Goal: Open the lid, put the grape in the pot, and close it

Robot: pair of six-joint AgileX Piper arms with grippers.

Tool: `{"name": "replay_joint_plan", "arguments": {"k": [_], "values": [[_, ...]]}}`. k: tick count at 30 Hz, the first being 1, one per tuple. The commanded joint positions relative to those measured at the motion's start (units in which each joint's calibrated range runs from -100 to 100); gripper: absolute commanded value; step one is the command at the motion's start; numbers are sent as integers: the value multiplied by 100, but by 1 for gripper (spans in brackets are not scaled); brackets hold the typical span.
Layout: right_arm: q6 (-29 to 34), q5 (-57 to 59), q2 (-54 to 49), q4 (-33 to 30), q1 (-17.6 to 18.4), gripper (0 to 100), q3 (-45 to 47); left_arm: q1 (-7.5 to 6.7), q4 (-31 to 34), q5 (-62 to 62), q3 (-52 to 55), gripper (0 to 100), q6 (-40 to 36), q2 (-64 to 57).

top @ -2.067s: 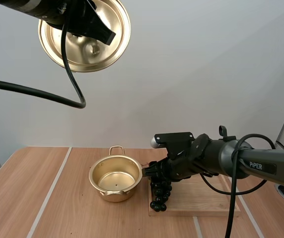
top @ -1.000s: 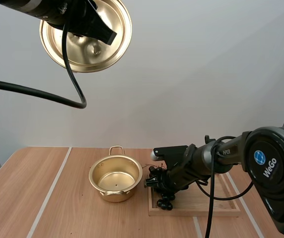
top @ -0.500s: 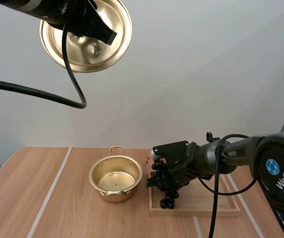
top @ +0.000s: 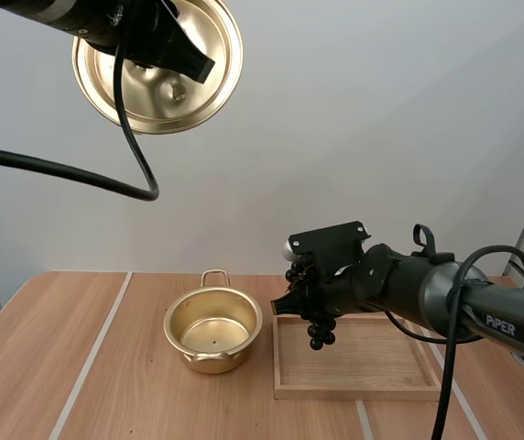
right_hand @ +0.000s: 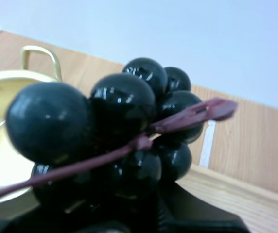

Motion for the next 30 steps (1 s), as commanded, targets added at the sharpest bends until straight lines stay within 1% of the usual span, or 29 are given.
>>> {"name": "replay_joint_plan", "arguments": {"k": [1, 7, 12, 19, 27, 30], "values": [[-312, -1, -214, -33, 96, 0, -26, 1, -41, -69, -50, 0, -39, -56], [-360, 5, -234, -33, 583, 0, -44, 1, -30, -69, -50, 0, -40, -56], [-360, -16, -219, -70, 996, 0, -470, 1, 108, -69, -50, 0, -40, -94], [-351, -16, 208, -70, 1230, 0, -1255, 1, 222, -130, -50, 0, -40, -218], [-331, 46, 1290, -70, 1479, 0, -1901, 1, 264, -1083, -50, 0, -40, -464], [-331, 124, 1676, -58, 1497, 0, -1982, 1, 264, -1153, -50, 0, -40, -526]]}}
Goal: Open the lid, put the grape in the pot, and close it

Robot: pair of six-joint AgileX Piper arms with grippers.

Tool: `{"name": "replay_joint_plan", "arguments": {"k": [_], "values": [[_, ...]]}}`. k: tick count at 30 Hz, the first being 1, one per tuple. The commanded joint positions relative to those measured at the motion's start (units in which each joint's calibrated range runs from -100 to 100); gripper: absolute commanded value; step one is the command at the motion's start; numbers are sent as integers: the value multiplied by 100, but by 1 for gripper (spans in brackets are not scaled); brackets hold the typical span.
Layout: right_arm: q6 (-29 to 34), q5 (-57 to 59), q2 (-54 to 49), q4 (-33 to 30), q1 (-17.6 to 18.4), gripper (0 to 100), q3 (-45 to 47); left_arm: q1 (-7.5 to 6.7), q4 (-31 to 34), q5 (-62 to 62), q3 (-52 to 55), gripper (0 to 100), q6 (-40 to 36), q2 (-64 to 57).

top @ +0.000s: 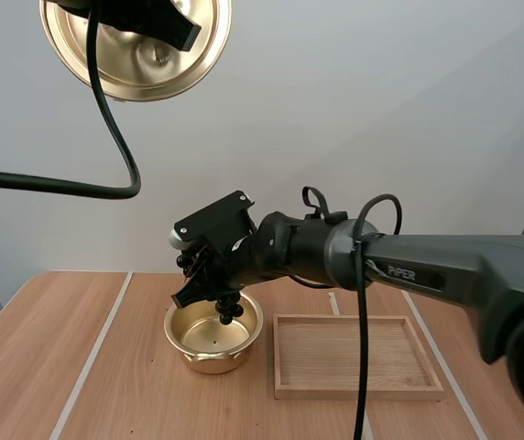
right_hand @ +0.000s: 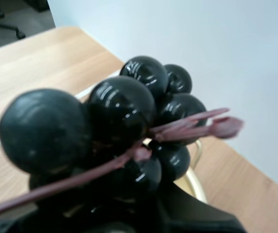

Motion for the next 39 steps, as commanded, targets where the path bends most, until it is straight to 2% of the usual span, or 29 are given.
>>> {"name": "replay_joint_plan", "arguments": {"k": [1, 10, 19, 31, 32, 34, 36, 37, 38, 39], "values": [[-17, 91, 540, -23, 33, 0, -153, 1, 57, -303, -50, 0, -40, -110], [-17, 234, 1268, -136, 33, 0, -153, 1, 57, -318, -50, 0, -40, -139], [-17, 294, 1611, -365, 33, 0, -153, 1, 57, -316, -50, 0, -50, -139], [-17, 336, 1777, -365, 33, 0, -153, 1, 57, -316, -50, 0, -59, -139], [-17, 356, 1777, -365, 33, 8, -153, 1, 57, -316, -50, 0, -59, -139], [-17, 413, 1777, -365, 33, 36, -153, 1, 57, -316, -50, 0, -59, -139], [-17, 433, 1777, -365, 33, 77, -153, 1, 57, -316, -50, 0, -59, -139], [-6, 433, 1777, -365, 33, 90, -153, 1, 57, -316, -50, 0, -59, -139], [51, 433, 1777, -365, 33, 100, -153, 1, 57, -316, -50, 0, -59, -139], [106, 433, 1777, -365, 33, 100, -153, 1, 57, -316, -50, 0, -59, -139]]}}
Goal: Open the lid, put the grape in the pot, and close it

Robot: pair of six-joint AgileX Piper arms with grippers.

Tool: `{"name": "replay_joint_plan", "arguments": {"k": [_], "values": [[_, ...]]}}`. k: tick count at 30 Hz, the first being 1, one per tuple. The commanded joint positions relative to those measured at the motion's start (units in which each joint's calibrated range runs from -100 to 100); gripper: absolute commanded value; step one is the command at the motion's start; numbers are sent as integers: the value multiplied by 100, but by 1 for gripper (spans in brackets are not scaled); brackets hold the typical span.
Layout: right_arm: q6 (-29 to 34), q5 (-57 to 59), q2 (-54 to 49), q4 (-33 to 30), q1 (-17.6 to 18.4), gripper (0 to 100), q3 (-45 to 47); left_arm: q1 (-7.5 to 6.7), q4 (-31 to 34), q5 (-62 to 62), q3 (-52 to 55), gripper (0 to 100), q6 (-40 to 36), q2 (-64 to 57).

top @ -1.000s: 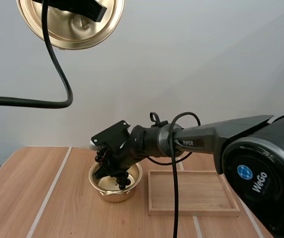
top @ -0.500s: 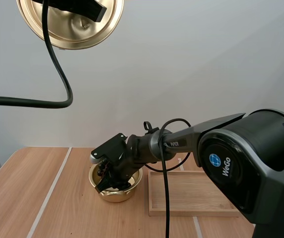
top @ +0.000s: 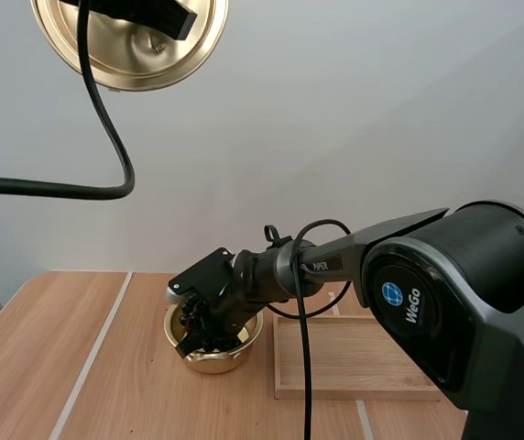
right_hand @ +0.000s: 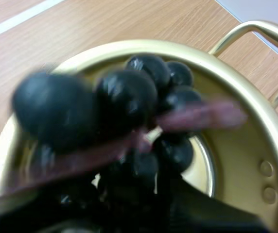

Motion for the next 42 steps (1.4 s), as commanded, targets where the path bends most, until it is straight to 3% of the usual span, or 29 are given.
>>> {"name": "replay_joint_plan", "arguments": {"k": [1, 13, 19, 21, 24, 25, 26, 35, 42], "values": [[95, 96, -19, -68, -1, 100, -27, 1, 57, -191, -50, 0, -59, -41], [277, 123, -870, -68, -1, 100, -27, 1, 57, -191, -50, 0, -59, -41], [335, 819, -1463, -106, -1, 100, -27, 1, 57, -191, -50, 0, -59, -41], [349, 1198, -1594, -116, -1, 87, -27, 1, 57, -191, -50, 0, -59, -41], [349, 1889, -1843, -116, -1, 30, -27, 1, 57, -154, -50, 0, -59, -41], [349, 2131, -1943, -162, -1, 3, -27, 1, 57, -79, -50, 0, -59, -41], [372, 2287, -2015, -201, -1, 0, -27, 1, 57, -9, -50, 0, -59, -41], [1189, 3079, -3175, -1319, -8, 0, 369, 1, 57, 1201, -50, 0, -40, -41], [1489, 3120, -4523, -1884, -178, 0, 1435, 1, 57, 1736, -50, 0, -14, -8]]}}
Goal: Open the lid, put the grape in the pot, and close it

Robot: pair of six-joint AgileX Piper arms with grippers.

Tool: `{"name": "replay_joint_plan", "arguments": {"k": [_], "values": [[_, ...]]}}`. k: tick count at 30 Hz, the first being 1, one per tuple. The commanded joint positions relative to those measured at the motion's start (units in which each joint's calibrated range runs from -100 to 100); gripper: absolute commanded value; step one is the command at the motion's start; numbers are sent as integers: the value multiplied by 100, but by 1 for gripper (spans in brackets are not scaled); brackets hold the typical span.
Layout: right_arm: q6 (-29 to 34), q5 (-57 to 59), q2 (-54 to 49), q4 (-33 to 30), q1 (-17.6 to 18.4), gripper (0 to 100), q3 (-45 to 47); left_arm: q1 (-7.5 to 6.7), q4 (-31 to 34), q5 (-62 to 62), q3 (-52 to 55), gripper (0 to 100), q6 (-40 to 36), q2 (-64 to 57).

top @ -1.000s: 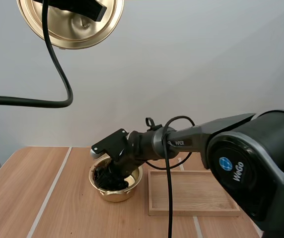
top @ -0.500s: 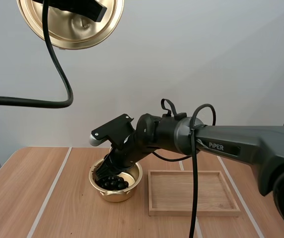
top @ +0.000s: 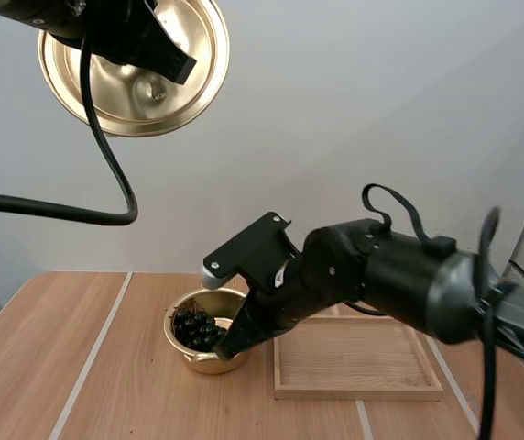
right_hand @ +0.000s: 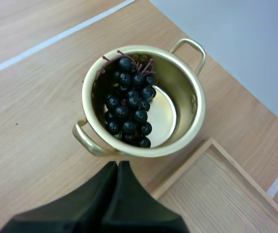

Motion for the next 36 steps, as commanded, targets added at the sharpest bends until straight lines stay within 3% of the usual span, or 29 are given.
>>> {"name": "replay_joint_plan", "arguments": {"k": [1, 13, 24, 36], "values": [[128, 99, -745, -198, -204, 0, 468, 1, 57, 114, -50, 0, -3, 6], [132, 1530, -2608, -87, -693, 0, 760, 1, -290, -15, 1625, 0, 423, 262], [132, 1850, -2861, 109, -813, 0, 760, 1, -516, -590, 3410, 0, 1213, 986], [132, 1850, -2861, 109, -813, 0, 760, 1, -1314, -903, 3693, 0, 1939, 2243]]}}
